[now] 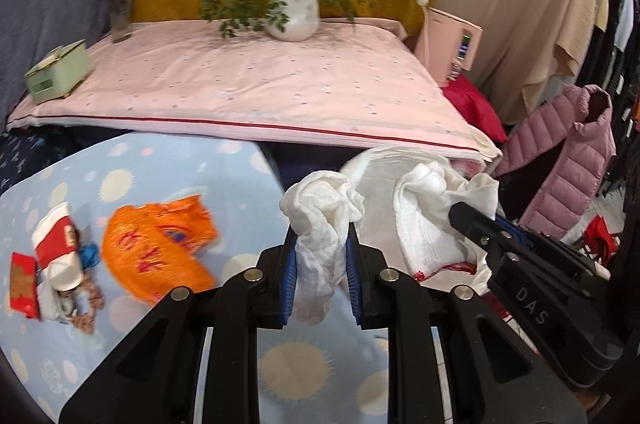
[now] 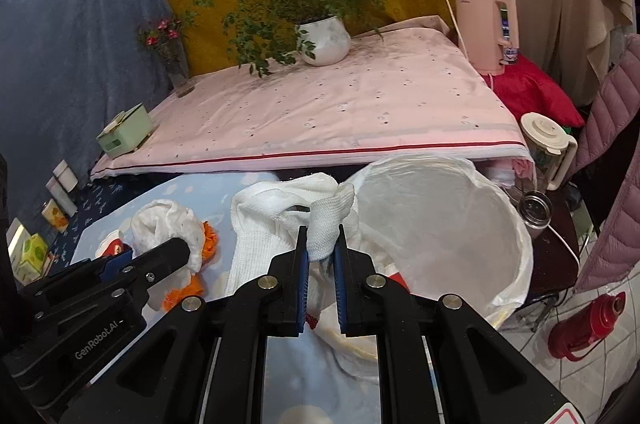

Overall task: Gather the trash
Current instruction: 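Carry both white cloths over the bin and open both grippers, then move both grippers back over the table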

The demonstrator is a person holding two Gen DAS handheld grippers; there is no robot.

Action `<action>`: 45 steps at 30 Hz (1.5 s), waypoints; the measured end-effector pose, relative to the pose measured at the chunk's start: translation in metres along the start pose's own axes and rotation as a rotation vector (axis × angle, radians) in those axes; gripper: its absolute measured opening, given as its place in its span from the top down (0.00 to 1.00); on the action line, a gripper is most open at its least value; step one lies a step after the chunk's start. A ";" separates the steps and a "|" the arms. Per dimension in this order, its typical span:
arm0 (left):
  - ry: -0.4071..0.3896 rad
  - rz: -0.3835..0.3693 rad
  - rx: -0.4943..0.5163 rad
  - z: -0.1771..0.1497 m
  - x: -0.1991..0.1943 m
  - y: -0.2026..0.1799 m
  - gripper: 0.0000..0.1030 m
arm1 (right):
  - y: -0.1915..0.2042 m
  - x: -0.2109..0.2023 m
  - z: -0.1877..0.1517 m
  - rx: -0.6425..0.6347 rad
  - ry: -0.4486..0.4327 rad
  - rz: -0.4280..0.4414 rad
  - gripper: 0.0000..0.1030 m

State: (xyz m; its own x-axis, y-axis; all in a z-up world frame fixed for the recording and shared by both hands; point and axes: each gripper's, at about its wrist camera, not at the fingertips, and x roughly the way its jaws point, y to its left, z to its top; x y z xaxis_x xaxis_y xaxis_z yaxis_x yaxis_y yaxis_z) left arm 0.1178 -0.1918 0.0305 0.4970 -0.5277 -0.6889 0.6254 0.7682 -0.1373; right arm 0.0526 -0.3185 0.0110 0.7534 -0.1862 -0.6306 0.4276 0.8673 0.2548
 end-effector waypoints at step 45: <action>-0.025 0.090 -0.093 0.006 0.022 0.011 0.23 | -0.017 0.004 -0.003 0.016 -0.017 -0.062 0.47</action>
State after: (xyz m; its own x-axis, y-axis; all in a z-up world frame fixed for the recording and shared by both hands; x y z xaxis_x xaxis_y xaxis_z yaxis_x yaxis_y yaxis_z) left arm 0.1387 -0.1969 0.0179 0.5644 -0.4627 -0.6836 0.5193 0.8428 -0.1417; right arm 0.0468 -0.3324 0.0025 0.7335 -0.2470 -0.6333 0.4814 0.8465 0.2274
